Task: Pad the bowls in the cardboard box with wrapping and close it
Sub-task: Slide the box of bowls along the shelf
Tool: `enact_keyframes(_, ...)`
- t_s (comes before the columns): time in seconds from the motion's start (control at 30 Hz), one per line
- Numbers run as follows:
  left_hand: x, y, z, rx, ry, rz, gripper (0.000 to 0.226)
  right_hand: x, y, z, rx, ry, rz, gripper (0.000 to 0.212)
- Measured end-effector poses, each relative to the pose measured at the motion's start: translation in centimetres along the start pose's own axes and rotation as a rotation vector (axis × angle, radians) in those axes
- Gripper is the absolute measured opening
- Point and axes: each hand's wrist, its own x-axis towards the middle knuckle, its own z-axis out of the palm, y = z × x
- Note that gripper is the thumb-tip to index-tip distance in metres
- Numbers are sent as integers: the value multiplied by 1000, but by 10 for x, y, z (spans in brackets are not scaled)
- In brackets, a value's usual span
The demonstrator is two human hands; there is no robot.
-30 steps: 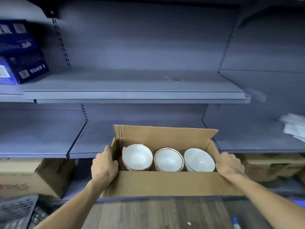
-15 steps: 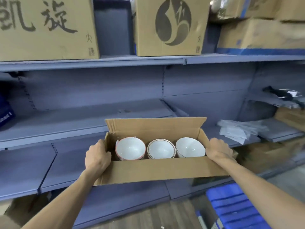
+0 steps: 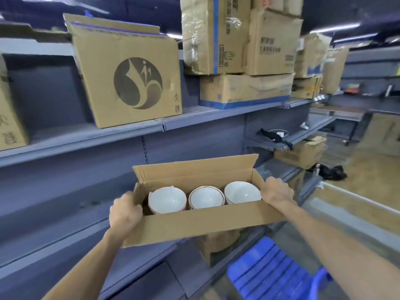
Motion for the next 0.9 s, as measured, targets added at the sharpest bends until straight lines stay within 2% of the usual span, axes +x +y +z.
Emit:
enact_keyframes(0.13,32,46,31,-43,-48,61,22,25,28,-17,-25,50,88,17)
enact_keyframes(0.33,74,112,87,-95,-123,145,16,78,68,-27,-83,77,178,7)
enact_keyframes(0.5,119,162,145,-117,-133,139,21,152,87,-21,-101,86,186,6)
enact_keyframes(0.77,205,199,214,-101,-52,78,24,282,69,8,-67,54,95,5)
enact_keyframes(0.9,241,189,240,-64,-41,10,31,336,47,43,-51,30,63,18)
